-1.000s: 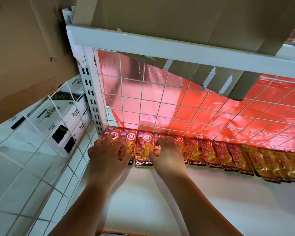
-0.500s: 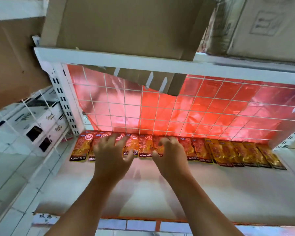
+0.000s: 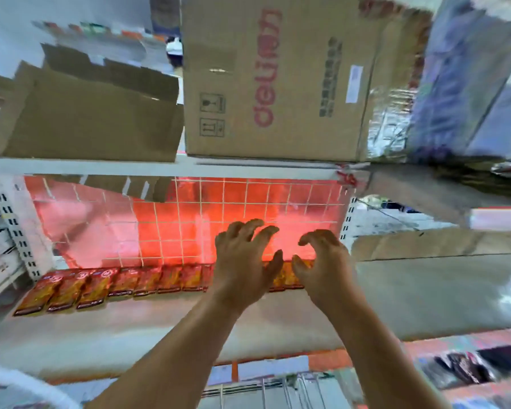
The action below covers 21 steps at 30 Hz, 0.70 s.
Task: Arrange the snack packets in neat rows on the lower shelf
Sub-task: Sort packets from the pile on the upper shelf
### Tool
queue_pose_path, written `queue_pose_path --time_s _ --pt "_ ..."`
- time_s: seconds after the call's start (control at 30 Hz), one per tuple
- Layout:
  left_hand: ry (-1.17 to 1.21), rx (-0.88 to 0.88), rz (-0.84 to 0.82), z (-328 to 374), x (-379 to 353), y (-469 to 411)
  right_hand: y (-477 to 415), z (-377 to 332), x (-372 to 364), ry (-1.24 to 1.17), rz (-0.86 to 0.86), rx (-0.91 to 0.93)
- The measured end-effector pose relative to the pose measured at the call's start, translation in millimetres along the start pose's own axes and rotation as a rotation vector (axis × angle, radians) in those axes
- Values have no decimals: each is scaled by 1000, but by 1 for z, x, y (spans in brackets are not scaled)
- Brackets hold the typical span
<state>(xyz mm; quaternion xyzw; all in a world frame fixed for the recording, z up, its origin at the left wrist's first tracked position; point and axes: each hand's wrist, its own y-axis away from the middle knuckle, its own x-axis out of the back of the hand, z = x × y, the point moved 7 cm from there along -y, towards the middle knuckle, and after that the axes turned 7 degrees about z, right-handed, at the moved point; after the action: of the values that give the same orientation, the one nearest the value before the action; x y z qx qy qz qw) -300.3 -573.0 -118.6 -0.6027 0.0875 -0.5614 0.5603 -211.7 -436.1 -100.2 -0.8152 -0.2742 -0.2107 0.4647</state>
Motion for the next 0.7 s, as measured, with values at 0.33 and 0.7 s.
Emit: queue_pose_path --time_s 0.33,0.7 --pt "242 -278 68 207 -16 -86 -43 80 196 104 231 -31" --pt "770 -31 -376 276 -126 -167 -87 191 247 299 216 -164"
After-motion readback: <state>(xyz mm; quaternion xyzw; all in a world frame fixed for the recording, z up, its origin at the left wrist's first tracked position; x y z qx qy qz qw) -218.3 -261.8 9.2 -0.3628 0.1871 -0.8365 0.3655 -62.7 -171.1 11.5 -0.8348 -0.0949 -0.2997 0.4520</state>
